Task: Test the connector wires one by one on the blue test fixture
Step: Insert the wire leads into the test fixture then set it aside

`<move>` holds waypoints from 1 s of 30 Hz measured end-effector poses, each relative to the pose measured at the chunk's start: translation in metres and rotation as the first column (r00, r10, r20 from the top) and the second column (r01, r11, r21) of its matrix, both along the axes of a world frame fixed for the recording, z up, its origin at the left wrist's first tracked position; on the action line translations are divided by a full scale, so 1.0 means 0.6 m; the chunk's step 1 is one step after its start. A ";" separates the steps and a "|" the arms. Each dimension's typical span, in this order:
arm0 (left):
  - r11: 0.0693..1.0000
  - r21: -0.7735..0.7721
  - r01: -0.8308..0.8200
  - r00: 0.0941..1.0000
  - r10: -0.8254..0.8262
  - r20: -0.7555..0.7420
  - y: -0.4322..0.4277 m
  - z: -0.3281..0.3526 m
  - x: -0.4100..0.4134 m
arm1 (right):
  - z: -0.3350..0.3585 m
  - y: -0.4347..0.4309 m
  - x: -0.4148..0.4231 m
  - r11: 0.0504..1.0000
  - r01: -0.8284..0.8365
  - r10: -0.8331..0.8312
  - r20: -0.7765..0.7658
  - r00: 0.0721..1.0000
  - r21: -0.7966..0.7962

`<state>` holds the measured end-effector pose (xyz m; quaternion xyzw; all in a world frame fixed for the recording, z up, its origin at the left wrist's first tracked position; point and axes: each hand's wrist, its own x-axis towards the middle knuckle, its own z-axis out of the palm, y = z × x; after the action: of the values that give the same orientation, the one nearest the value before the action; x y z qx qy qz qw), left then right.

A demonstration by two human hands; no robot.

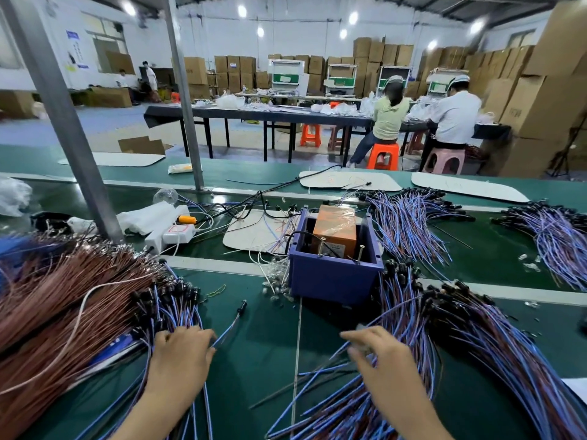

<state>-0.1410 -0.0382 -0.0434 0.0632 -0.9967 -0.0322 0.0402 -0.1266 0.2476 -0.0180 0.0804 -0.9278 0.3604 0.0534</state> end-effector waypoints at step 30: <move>0.489 0.860 0.145 0.963 -0.271 -0.008 0.002 0.131 0.076 | 0.015 0.063 -0.071 0.759 0.278 -0.227 0.161 0.960 -0.588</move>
<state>-0.0955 -0.0367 0.0349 -0.0443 -0.8520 -0.5178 -0.0643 -0.1690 0.2855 -0.0088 -0.0811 -0.7672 0.6302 0.0874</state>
